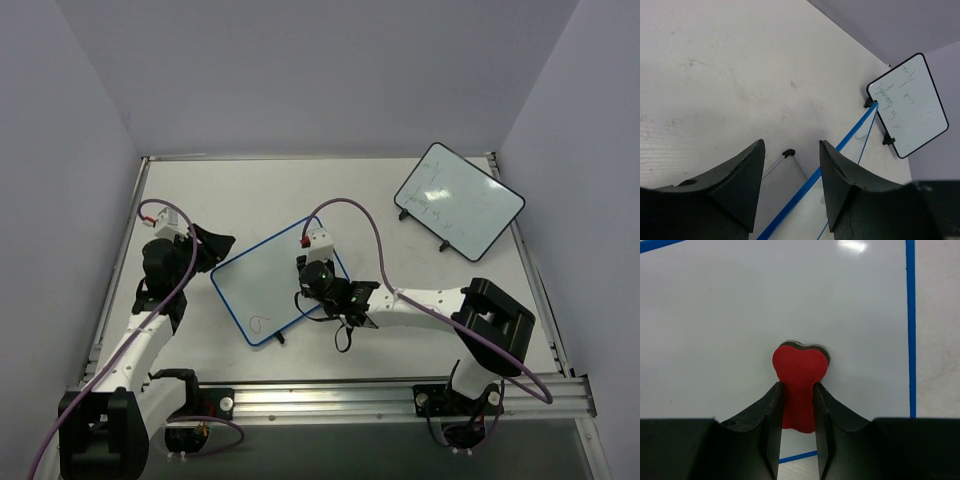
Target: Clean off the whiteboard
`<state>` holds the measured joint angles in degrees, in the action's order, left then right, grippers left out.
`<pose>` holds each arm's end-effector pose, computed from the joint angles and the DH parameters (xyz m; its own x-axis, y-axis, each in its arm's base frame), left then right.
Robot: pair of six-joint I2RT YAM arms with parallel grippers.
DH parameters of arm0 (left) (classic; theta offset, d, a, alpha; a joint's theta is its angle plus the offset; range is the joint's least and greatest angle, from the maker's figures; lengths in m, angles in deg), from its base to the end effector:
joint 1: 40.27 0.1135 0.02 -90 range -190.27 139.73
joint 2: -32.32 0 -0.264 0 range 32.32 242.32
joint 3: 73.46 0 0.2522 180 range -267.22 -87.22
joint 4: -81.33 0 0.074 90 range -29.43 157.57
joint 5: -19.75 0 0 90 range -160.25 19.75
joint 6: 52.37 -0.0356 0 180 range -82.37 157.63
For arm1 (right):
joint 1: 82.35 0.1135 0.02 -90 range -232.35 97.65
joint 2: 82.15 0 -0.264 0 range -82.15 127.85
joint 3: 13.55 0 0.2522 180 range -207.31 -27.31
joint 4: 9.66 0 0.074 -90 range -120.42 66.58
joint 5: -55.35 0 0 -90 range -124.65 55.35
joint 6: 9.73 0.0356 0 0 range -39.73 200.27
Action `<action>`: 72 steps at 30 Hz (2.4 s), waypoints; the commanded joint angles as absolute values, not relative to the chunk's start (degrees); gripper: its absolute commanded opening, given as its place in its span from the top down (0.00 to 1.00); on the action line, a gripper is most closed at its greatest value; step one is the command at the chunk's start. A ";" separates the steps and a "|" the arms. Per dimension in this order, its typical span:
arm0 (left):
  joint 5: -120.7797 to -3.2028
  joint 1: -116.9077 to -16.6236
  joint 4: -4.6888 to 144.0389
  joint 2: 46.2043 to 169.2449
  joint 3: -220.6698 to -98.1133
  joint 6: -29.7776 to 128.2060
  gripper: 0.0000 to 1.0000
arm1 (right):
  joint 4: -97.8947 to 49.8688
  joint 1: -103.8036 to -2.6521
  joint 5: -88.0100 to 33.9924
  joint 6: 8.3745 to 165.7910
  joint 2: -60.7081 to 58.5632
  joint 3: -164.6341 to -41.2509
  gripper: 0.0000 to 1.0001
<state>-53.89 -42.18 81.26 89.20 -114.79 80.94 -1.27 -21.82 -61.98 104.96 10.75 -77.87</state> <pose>0.2224 -0.0175 0.2379 -0.4037 -0.6451 -0.6488 0.0360 0.6974 -0.7158 0.1884 0.3001 0.2201 -0.3888 0.0663 -0.9189 -0.4392 0.8635 0.2481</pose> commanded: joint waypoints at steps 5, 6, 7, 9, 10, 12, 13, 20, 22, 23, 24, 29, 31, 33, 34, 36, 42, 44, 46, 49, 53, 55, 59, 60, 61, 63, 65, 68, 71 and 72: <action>-53.90 -40.53 89.19 88.21 -113.94 79.82 0.43 | 0.49 -18.11 -64.18 107.07 11.80 -77.67 1.00; -53.56 -38.62 89.80 88.83 -113.94 79.74 0.44 | 0.40 -17.67 -64.27 107.07 12.06 -77.84 1.00; -52.94 -38.42 91.81 90.40 -113.94 79.73 0.45 | 0.40 -16.88 -64.27 107.07 12.33 -77.93 1.00; -49.28 -37.98 94.98 92.69 -113.77 79.91 0.45 | 0.31 -16.26 -64.36 106.99 12.68 -78.37 1.00; -47.33 -37.81 99.34 95.57 -113.77 80.26 0.45 | 0.49 -15.48 -64.36 106.90 12.94 -78.55 1.00; -43.38 -37.37 103.94 98.83 -114.03 82.09 0.45 | 1.27 -14.77 -64.44 106.55 13.29 -78.90 1.00; -39.70 -37.28 108.31 102.16 -114.29 82.89 0.46 | 1.37 -14.42 -64.53 106.46 13.82 -79.07 1.00; -33.61 -37.19 119.16 108.34 -113.59 86.59 0.46 | 1.54 -12.22 -65.41 106.20 16.20 -81.10 1.00; -33.34 -37.10 120.65 108.08 -113.15 86.59 0.46 | 1.63 -12.04 -65.41 106.20 16.63 -81.27 1.00; -33.08 -37.19 121.09 107.91 -112.72 86.68 0.46 | 1.54 -11.96 -65.41 106.28 16.81 -81.36 1.00; -32.99 -37.10 121.44 107.90 -112.62 86.94 0.46 | 1.54 -11.87 -65.41 106.20 16.90 -81.45 1.00; -31.14 -37.19 124.87 108.87 -112.54 87.99 0.46 | 1.54 -11.52 -65.41 106.28 17.16 -81.80 1.00; -30.18 -37.10 126.54 109.83 -112.36 88.17 0.46 | 1.46 -11.34 -65.50 106.20 17.34 -82.06 1.00; -29.56 -37.19 127.60 110.19 -112.10 88.00 0.46 | 1.28 -11.16 -65.50 106.02 17.51 -82.41 1.00; -29.04 -37.28 127.69 110.19 -112.10 87.65 0.46 | 1.19 -10.99 -65.50 106.02 17.69 -82.50 1.00; -28.77 -37.28 127.08 109.67 -112.10 86.24 0.46 | 1.02 -10.90 -65.50 106.02 18.13 -82.77 1.00; -27.37 -37.54 124.61 108.43 -112.01 80.88 0.46 | -0.21 -10.72 -65.59 105.84 18.13 -83.12 1.00; -26.23 -37.72 125.49 108.61 -111.75 80.70 0.45 | -0.48 -10.72 -65.76 105.76 17.96 -82.94 1.00; -25.69 -37.89 126.89 109.40 -111.92 80.70 0.45 | -0.13 -10.72 -66.11 105.76 17.52 -82.68 1.00; -24.82 -37.89 128.74 110.98 -111.92 81.31 0.45 | 1.10 -10.72 -66.11 105.93 17.08 -81.80 1.00; -23.41 -38.33 130.68 112.04 -111.92 81.76 0.45 | 1.10 -10.64 -66.03 105.93 17.16 -81.54 1.00; -23.14 -38.68 130.33 111.60 -111.83 81.32 0.45 | 0.93 -10.64 -66.03 105.85 16.90 -81.45 1.00; -22.79 -39.65 127.09 110.72 -112.27 78.43 0.45 | 0.84 -10.72 -66.38 105.76 16.81 -81.45 1.00; -22.79 -39.56 126.81 110.63 -112.62 78.15 0.45 | 0.84 -10.72 -66.55 105.67 16.64 -81.54 1.00; -22.70 -39.65 126.81 110.63 -112.62 77.98 0.45 | 0.67 -10.72 -66.55 105.67 16.64 -81.62 1.00; -22.62 -39.65 126.63 110.89 -112.71 77.80 0.45 | 0.66 -10.72 -66.64 105.58 16.55 -81.71 1.00; -21.92 -39.65 126.72 110.98 -112.80 77.45 0.48 | 0.75 -10.72 -66.82 105.41 16.72 -81.80 1.00; -21.56 -41.49 126.11 110.89 -112.80 77.01 0.49 | 0.58 -10.72 -66.99 105.23 17.42 -82.33 1.00; -21.74 -42.29 124.18 110.37 -113.06 75.61 0.50 | 0.49 -10.72 -66.99 105.40 18.04 -82.77 1.00; -21.91 -42.46 123.65 110.28 -113.15 75.26 0.51 | 0.66 -10.72 -66.99 105.49 18.22 -82.68 1.00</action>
